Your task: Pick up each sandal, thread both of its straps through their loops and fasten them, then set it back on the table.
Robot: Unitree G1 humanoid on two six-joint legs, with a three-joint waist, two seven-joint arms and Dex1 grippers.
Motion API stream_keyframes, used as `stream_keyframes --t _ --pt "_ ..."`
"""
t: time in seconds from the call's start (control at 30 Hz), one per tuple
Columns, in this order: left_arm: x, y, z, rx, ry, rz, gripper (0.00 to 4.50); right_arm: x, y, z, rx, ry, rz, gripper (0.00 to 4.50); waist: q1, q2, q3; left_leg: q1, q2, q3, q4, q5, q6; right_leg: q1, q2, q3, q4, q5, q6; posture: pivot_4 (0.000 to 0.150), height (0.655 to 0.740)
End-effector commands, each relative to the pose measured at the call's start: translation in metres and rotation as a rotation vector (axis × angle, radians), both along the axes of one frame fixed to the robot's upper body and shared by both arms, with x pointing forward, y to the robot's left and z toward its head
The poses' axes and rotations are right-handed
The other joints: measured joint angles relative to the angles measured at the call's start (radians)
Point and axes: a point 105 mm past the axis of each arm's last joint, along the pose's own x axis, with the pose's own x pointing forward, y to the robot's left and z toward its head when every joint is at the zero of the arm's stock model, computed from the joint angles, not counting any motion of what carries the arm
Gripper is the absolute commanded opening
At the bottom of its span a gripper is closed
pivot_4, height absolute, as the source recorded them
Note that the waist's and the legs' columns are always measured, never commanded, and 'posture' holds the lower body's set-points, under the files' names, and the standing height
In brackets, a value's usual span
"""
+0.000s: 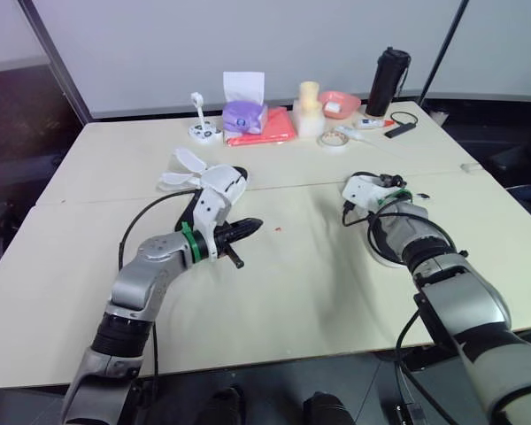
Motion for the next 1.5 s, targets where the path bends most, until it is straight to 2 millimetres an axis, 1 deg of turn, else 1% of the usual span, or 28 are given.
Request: stream_keyframes --t 0.03,0.13,0.2,0.3,0.47,0.53,0.63,0.7,0.77,0.83,0.87,0.93,0.97,1.0,1.03,1.07,1.2,1.27,1.3,1.33,1.4,1.5 --pt "-0.004 -0.004 0.010 -0.011 -0.050 -0.017 0.00 -0.008 -0.004 -0.023 0.008 0.113 0.022 4.48 -0.002 -0.001 -0.001 0.000 0.000 0.000 0.000 0.000 0.000 0.000 0.000 0.000 0.000 0.000 0.000 0.150 0.7400" --pt "-0.003 -0.004 0.011 -0.014 -0.048 -0.017 0.00 -0.016 -0.007 -0.024 0.019 0.134 0.044 4.48 -0.003 -0.002 -0.001 0.000 0.000 0.000 0.001 0.000 0.000 0.001 0.000 0.000 0.000 0.000 0.000 0.150 0.7400" --pt "-0.002 -0.004 0.011 -0.012 -0.050 -0.018 0.00 -0.028 -0.005 -0.025 0.028 0.159 0.080 4.48 0.003 -0.002 -0.001 0.000 0.000 -0.001 0.001 0.000 0.000 0.001 0.000 0.000 0.001 0.000 0.000 0.150 0.7400" --pt "0.000 -0.003 0.012 -0.011 -0.052 -0.015 0.00 -0.051 -0.001 -0.022 0.040 0.184 0.119 4.48 0.012 -0.002 -0.002 0.000 0.000 -0.001 0.001 0.000 0.000 0.001 0.000 -0.001 0.000 0.000 0.000 0.150 0.7400" --pt "0.005 0.000 0.013 0.010 -0.071 0.007 0.00 -0.094 0.009 -0.003 0.087 0.204 0.173 4.48 0.014 -0.003 -0.002 0.000 0.000 -0.001 0.003 0.000 0.000 0.002 0.000 -0.001 0.001 0.000 0.000 0.150 0.7400" --pt "0.008 0.002 0.013 0.029 -0.094 0.026 0.00 -0.111 0.016 0.009 0.185 0.208 0.197 4.48 0.014 -0.003 -0.002 0.000 0.000 -0.001 0.003 0.000 0.000 0.001 0.000 -0.001 0.001 0.000 0.000 0.150 0.7400" --pt "0.015 0.006 0.017 0.071 -0.159 0.078 0.00 -0.135 0.033 0.029 0.397 0.235 0.281 4.48 0.010 -0.003 -0.002 0.000 0.000 -0.001 0.003 0.000 0.000 0.000 0.000 0.000 0.001 0.000 0.000 0.150 0.7400" --pt "0.022 0.011 0.023 0.102 -0.215 0.131 0.00 -0.147 0.048 0.041 0.533 0.258 0.351 4.48 0.011 -0.003 -0.001 0.000 0.001 -0.001 0.002 0.000 0.000 0.000 0.000 0.000 0.001 0.000 0.000 0.150 0.7400" --pt "0.028 0.016 0.030 0.135 -0.281 0.187 0.00 -0.156 0.061 0.053 0.664 0.263 0.412 4.48 0.013 -0.003 -0.001 0.000 0.001 -0.001 0.003 0.000 0.000 0.001 0.000 -0.001 0.001 0.000 0.000 0.150 0.7400" --pt "0.033 0.022 0.037 0.178 -0.355 0.247 0.00 -0.163 0.072 0.059 0.800 0.296 0.460 4.48 0.016 -0.003 -0.001 -0.001 0.001 -0.001 0.003 0.000 0.000 0.001 0.000 -0.001 0.001 0.000 0.000 0.150 0.7400" --pt "0.035 0.026 0.041 0.228 -0.416 0.278 0.00 -0.169 0.079 0.060 0.863 0.324 0.494 4.48 0.017 -0.003 -0.001 -0.001 0.001 -0.001 0.003 0.000 0.000 0.001 0.000 -0.001 0.001 0.000 0.000 0.150 0.7400" --pt "0.038 0.037 0.047 0.380 -0.563 0.329 0.00 -0.179 0.094 0.062 1.012 0.383 0.556 4.48 0.017 -0.003 -0.001 -0.001 0.001 -0.001 0.002 0.000 0.000 0.001 0.000 -0.001 0.000 0.000 0.000 0.150 0.7400" --pt "0.038 0.042 0.048 0.440 -0.617 0.347 0.00 -0.182 0.099 0.061 1.052 0.399 0.573 4.48 0.017 -0.003 -0.001 -0.001 0.001 -0.001 0.002 0.000 0.000 0.000 0.000 -0.001 0.000 0.000 0.000 0.150 0.7400" --pt "0.040 0.048 0.052 0.486 -0.668 0.376 0.40 -0.186 0.104 0.057 1.089 0.420 0.582 4.50 0.017 -0.003 -0.001 -0.001 0.001 -0.001 0.002 0.000 0.000 0.000 0.000 -0.001 0.001 0.000 0.000 0.150 0.7400" --pt "0.041 0.051 0.054 0.545 -0.718 0.383 0.52 -0.189 0.107 0.053 1.120 0.442 0.588 4.50 0.017 -0.003 -0.001 -0.001 0.000 -0.001 0.002 0.000 0.000 -0.001 0.000 -0.001 0.001 0.000 0.000 0.150 0.7400" --pt "0.042 0.054 0.055 0.589 -0.748 0.389 0.75 -0.191 0.109 0.050 1.140 0.456 0.587 4.50 0.019 -0.003 -0.001 -0.001 0.000 -0.001 0.002 0.000 0.000 -0.001 0.000 -0.001 0.001 0.000 0.000 0.150 0.7400" --pt "0.048 0.069 0.063 0.713 -0.845 0.410 2.67 -0.188 0.117 0.044 1.167 0.470 0.567 4.50 0.020 -0.003 -0.001 -0.001 0.000 -0.001 0.002 0.000 0.000 -0.001 0.000 -0.001 0.001 0.000 0.000 0.150 0.7400" --pt "0.054 0.075 0.062 0.781 -0.879 0.415 3.69 -0.186 0.120 0.045 1.175 0.468 0.571 4.50 0.020 -0.003 -0.001 -0.001 0.000 -0.001 0.002 0.000 0.000 -0.001 0.000 -0.001 0.001 0.000 0.000 0.150 0.7400" --pt "0.058 0.079 0.058 0.811 -0.879 0.419 4.17 -0.186 0.121 0.045 1.175 0.467 0.574 4.50 0.018 -0.003 -0.001 -0.001 0.000 -0.001 0.002 0.000 0.000 -0.001 0.000 -0.001 0.001 0.000 0.000 0.150 0.7400" --pt "0.060 0.082 0.055 0.828 -0.876 0.421 4.48 -0.186 0.122 0.046 1.175 0.467 0.577 4.50 0.017 -0.003 -0.001 -0.001 0.000 -0.001 0.002 0.000 0.000 -0.001 0.000 -0.001 0.001 0.000 0.000 0.150 0.7400" --pt "0.065 0.088 0.049 0.863 -0.884 0.426 4.48 -0.185 0.126 0.045 1.176 0.467 0.578 4.50 0.014 -0.003 -0.001 -0.001 0.000 -0.001 0.001 0.000 0.001 -0.001 0.000 -0.001 0.001 0.000 0.000 0.150 0.7400" --pt "0.076 0.091 0.038 0.907 -0.876 0.443 4.48 -0.188 0.128 0.043 1.177 0.474 0.577 4.50 0.014 -0.003 -0.001 -0.001 0.000 0.000 0.001 0.000 0.001 -0.002 0.000 -0.001 0.002 0.000 0.000 0.150 0.7400"
